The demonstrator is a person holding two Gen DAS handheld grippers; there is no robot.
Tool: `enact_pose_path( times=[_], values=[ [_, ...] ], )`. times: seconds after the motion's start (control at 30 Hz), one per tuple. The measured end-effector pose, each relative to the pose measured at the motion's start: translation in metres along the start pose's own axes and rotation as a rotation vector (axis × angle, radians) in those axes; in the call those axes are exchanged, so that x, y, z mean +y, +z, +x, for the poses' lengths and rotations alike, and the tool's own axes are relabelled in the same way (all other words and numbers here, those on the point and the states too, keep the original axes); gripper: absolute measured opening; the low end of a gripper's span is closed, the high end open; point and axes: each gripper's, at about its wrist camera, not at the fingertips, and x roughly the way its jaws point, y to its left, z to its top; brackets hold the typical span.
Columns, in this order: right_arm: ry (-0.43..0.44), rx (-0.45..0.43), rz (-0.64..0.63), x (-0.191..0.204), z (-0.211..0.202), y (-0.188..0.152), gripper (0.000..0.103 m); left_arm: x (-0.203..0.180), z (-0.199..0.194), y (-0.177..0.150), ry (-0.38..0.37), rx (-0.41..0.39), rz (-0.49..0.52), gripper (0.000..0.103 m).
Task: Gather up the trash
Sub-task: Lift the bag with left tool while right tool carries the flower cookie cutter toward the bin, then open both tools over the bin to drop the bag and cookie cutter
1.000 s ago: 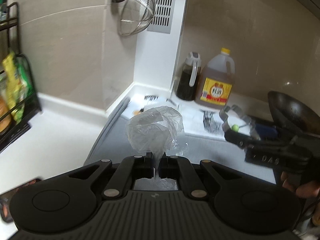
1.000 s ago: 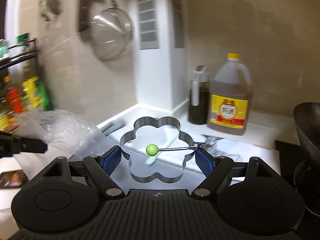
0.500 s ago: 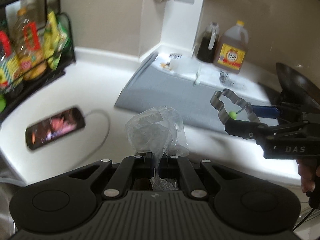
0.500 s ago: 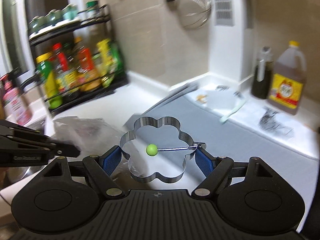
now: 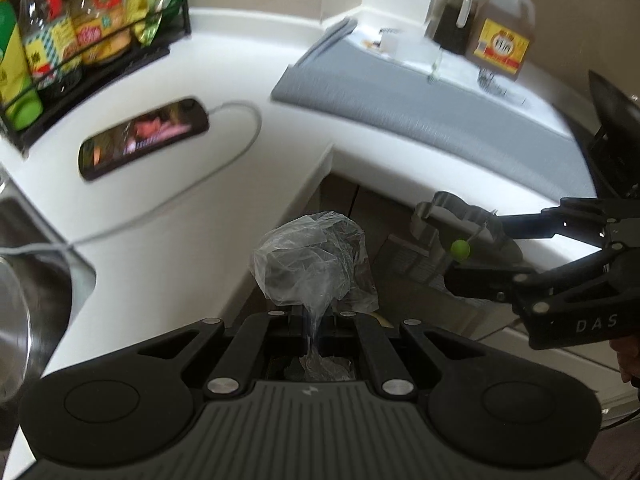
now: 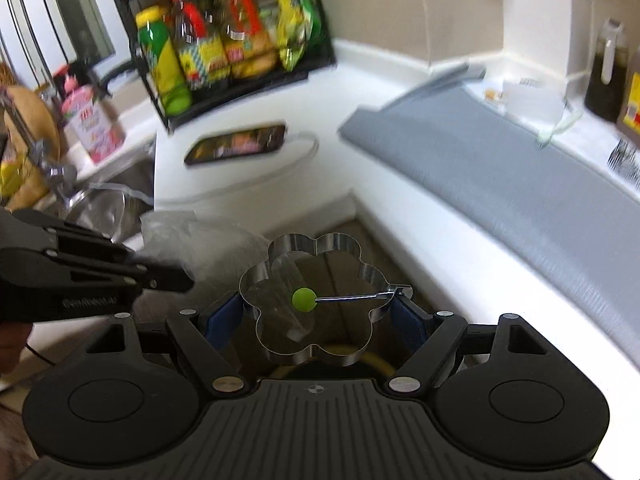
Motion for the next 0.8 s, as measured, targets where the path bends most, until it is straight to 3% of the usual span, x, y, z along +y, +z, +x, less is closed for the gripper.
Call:
enact_pose_path(
  times=[0.37, 0.8],
  values=[
    [-0.037, 0.164, -0.004, -0.007, 0.051, -0.048, 0.082, 0.010, 0.032, -0.034, 0.033, 0.142, -0.040, 0.004],
    [-0.074, 0.313, -0.021, -0.009, 0.108, -0.092, 0.082, 0.004, 0.097, -0.054, 0.000, 0.268, -0.025, 0.004]
  ],
)
